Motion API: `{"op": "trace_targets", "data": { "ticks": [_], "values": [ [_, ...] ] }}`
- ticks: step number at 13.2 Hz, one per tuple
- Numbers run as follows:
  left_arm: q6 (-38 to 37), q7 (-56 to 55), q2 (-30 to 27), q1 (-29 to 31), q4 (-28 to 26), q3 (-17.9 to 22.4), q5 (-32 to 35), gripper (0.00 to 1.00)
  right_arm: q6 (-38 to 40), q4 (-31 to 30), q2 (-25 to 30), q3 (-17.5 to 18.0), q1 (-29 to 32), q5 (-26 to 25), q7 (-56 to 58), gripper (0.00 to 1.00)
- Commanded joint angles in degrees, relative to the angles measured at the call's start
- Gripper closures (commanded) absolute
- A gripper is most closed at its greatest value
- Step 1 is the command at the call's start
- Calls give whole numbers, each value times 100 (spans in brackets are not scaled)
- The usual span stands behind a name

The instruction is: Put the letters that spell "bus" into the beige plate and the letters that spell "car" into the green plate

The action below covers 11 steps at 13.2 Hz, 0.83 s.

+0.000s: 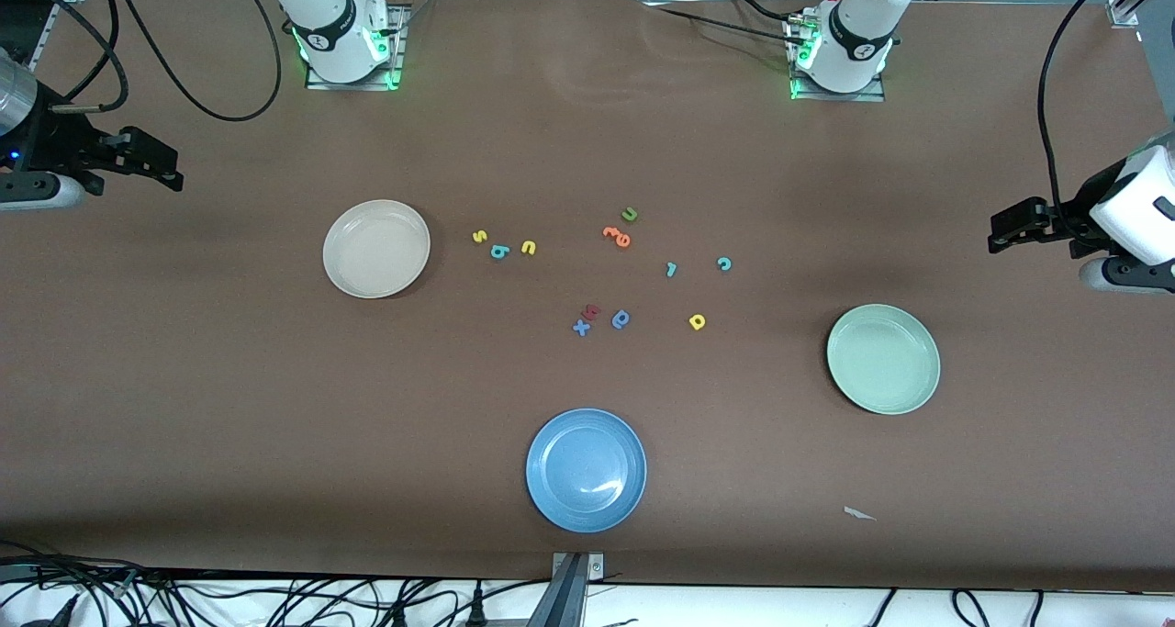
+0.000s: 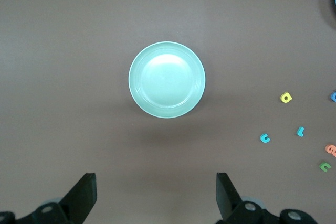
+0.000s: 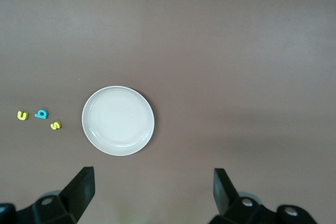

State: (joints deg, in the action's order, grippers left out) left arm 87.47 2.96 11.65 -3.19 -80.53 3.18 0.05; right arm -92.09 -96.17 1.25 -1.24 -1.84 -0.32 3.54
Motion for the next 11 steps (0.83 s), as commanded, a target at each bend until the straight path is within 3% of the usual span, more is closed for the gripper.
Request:
{"op": "trace_targets", "data": {
  "ticks": [1, 11],
  "values": [
    [-29, 143, 39, 46, 134, -19, -111, 0, -55, -148, 147, -8, -9, -21, -46, 0],
    [-29, 152, 39, 29, 134, -19, -84, 0, -37, -60, 60, -8, -9, -30, -29, 0]
  ]
}}
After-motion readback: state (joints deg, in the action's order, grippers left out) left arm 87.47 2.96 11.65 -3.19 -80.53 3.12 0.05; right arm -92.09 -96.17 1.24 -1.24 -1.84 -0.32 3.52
